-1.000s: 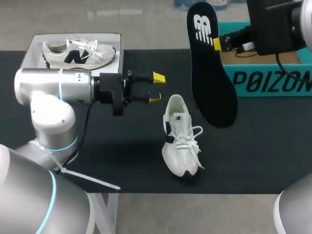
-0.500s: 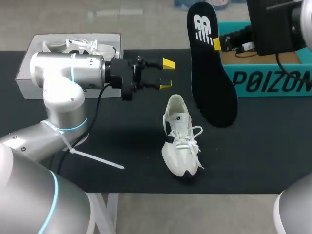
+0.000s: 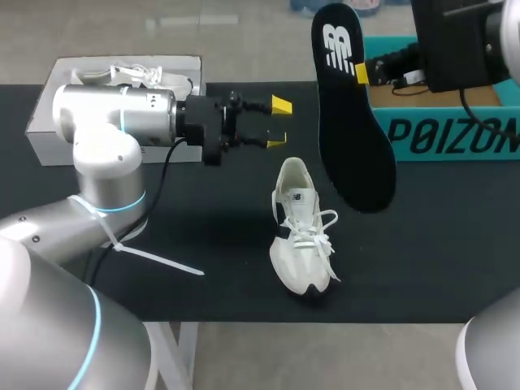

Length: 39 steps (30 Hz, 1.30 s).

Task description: Take the shoe out of the shoebox, open the shoe tongue, remove and reinsert the insole, then place the shoe into the shoebox

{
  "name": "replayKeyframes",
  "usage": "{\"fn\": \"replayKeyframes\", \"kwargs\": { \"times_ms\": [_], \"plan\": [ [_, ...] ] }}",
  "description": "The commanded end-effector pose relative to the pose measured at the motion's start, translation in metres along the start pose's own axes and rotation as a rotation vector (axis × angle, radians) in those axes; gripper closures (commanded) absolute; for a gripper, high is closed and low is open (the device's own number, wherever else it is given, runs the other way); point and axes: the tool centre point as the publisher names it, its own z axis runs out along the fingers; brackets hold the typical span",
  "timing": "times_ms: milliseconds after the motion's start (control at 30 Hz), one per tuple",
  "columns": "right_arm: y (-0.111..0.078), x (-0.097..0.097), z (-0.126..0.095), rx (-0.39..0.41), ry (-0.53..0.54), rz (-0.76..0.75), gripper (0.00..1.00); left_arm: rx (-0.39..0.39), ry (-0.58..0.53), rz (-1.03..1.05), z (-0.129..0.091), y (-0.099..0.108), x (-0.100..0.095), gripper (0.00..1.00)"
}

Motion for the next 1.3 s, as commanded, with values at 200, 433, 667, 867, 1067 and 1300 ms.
{"fn": "replayKeyframes", "kwargs": {
  "times_ms": [200,433,667,867,1067,1300],
  "plan": [
    [0.003,0.001,0.003,0.005,-0.001,0.001,1.00,-0.003,-0.002,0.002,0.001,0.000,0.001,0.00],
    [0.003,0.001,0.003,0.005,-0.001,0.001,1.00,-0.003,-0.002,0.002,0.001,0.000,0.001,0.00],
    [-0.013,-0.061,0.032,0.096,0.060,0.151,1.00,-0.003,-0.002,0.002,0.001,0.000,0.001,0.00],
    [-0.035,-0.102,0.060,0.155,0.143,0.294,1.00,-0.003,-0.002,0.002,0.001,0.000,0.001,0.00],
    [-0.047,-0.124,0.091,0.198,0.157,0.376,1.00,-0.003,-0.002,0.002,0.001,0.000,0.001,0.00],
    [-0.055,-0.139,0.136,0.229,0.235,0.490,1.00,-0.003,-0.002,0.002,0.001,0.000,0.001,0.00]
  ]
}}
